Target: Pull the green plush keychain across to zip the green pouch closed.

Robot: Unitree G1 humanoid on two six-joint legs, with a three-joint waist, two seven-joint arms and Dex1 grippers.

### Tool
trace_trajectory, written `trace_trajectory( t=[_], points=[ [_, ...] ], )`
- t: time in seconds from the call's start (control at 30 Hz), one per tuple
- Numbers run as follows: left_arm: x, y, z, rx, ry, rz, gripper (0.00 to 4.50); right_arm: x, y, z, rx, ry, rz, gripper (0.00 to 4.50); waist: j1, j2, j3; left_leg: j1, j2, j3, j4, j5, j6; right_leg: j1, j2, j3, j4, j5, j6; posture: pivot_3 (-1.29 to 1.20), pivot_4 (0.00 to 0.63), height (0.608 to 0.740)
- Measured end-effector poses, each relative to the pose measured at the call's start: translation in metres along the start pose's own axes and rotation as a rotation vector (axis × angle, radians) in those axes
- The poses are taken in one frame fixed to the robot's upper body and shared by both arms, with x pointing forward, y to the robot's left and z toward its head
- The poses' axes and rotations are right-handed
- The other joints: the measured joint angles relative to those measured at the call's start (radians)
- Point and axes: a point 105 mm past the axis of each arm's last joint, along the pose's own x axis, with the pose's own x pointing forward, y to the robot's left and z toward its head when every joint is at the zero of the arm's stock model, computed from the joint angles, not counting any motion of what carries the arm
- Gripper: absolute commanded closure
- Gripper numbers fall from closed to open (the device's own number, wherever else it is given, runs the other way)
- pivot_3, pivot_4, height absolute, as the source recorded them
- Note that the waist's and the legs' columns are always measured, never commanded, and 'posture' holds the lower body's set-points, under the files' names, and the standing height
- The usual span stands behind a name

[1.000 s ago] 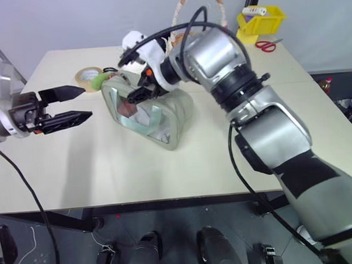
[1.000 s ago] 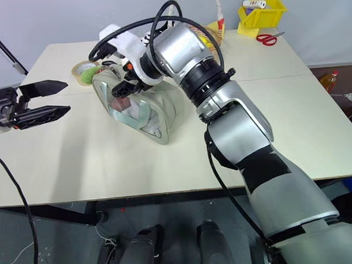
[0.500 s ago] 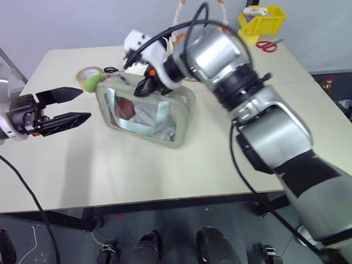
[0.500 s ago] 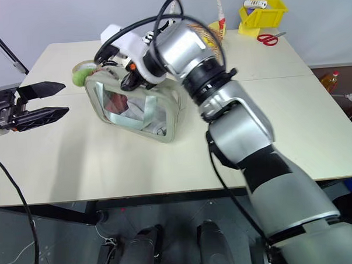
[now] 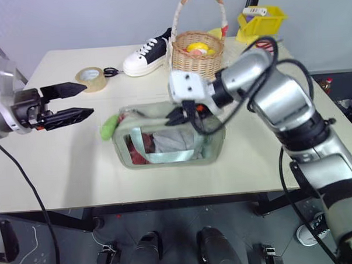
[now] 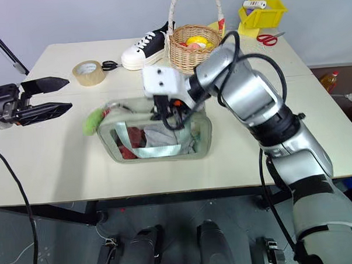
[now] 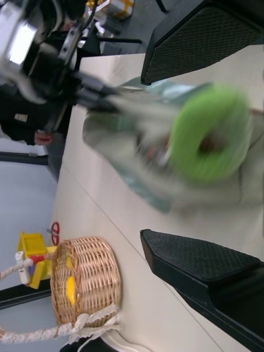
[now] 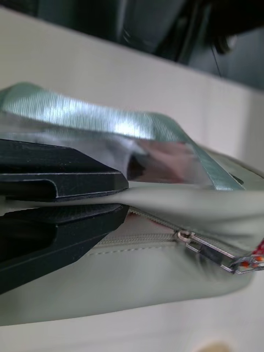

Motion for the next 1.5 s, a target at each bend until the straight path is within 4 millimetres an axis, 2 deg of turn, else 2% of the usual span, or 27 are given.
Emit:
trace_trajectory(
  t=[0.17,0.3,0.47,0.77,0.9,1.03,1.17,1.27,1.47,1.5],
  points=[
    [0.004,0.001,-0.003,-0.012,0.006,-0.017,0.0,0.0,0.007,0.002,-0.014,0.006,-0.01,4.45,-0.001,0.0,0.0,0.0,0.0,0.0,0.001,0.0,0.0,0.001,0.0,0.0,0.0,0.0,0.0,0.0,0.15,0.695],
    [0.008,0.0,-0.006,-0.016,0.019,-0.032,0.0,0.002,0.009,-0.006,0.014,0.018,-0.02,2.99,0.0,0.0,0.0,0.0,0.0,0.0,0.001,0.0,0.0,0.001,0.0,0.0,0.0,0.0,0.0,0.0,0.15,0.695],
    [0.007,-0.002,-0.015,-0.033,0.046,-0.036,0.0,0.0,0.008,-0.014,0.087,0.04,-0.046,0.42,-0.001,0.0,0.0,0.0,0.0,0.0,0.001,0.0,0.0,0.001,0.0,0.0,0.0,0.0,0.0,0.0,0.15,0.695],
    [0.003,-0.006,-0.022,-0.051,0.086,-0.038,0.0,-0.046,0.005,-0.015,0.168,0.011,-0.115,0.42,0.003,0.0,0.0,0.0,0.0,0.0,0.001,0.0,0.0,0.001,-0.001,0.0,0.0,0.0,0.0,0.0,0.15,0.695],
    [0.004,-0.007,-0.022,-0.048,0.087,-0.044,0.0,-0.063,0.013,-0.022,0.18,0.03,-0.143,0.42,0.003,0.0,0.0,0.0,0.0,0.0,0.0,0.0,0.0,0.001,-0.001,0.0,-0.001,0.0,0.0,0.0,0.15,0.695],
    [0.005,-0.008,-0.022,-0.051,0.09,-0.056,0.0,-0.058,0.026,-0.038,0.228,0.051,-0.125,0.42,-0.001,0.0,0.0,0.001,0.001,0.0,0.0,0.0,0.0,0.001,-0.001,0.0,0.0,0.0,0.0,0.0,0.15,0.695],
    [0.006,-0.009,-0.023,-0.052,0.092,-0.061,0.0,-0.055,0.028,-0.038,0.221,0.05,-0.141,0.42,0.0,0.0,0.0,0.001,0.001,0.0,0.0,0.0,0.0,0.001,-0.001,0.0,0.0,0.0,0.0,0.0,0.15,0.695],
    [0.006,-0.01,-0.023,-0.054,0.094,-0.066,0.0,-0.052,0.029,-0.047,0.243,0.057,-0.153,1.28,0.003,0.0,0.0,0.001,0.001,0.0,0.0,0.0,0.0,0.002,-0.001,0.0,-0.001,0.0,0.0,0.0,0.15,0.695],
    [0.005,-0.012,-0.026,-0.055,0.117,-0.076,0.0,-0.052,0.023,-0.058,0.238,0.08,-0.205,4.46,0.004,0.0,0.0,0.001,0.001,0.0,0.0,0.0,0.0,0.002,-0.001,0.0,-0.001,0.0,0.0,0.0,0.15,0.695],
    [0.004,-0.012,-0.026,-0.055,0.122,-0.076,0.0,-0.052,0.023,-0.058,0.237,0.081,-0.206,4.46,0.004,0.0,0.0,0.001,0.001,0.0,0.0,0.0,0.0,0.002,-0.001,0.0,-0.001,0.0,0.0,0.0,0.15,0.695]
  ],
)
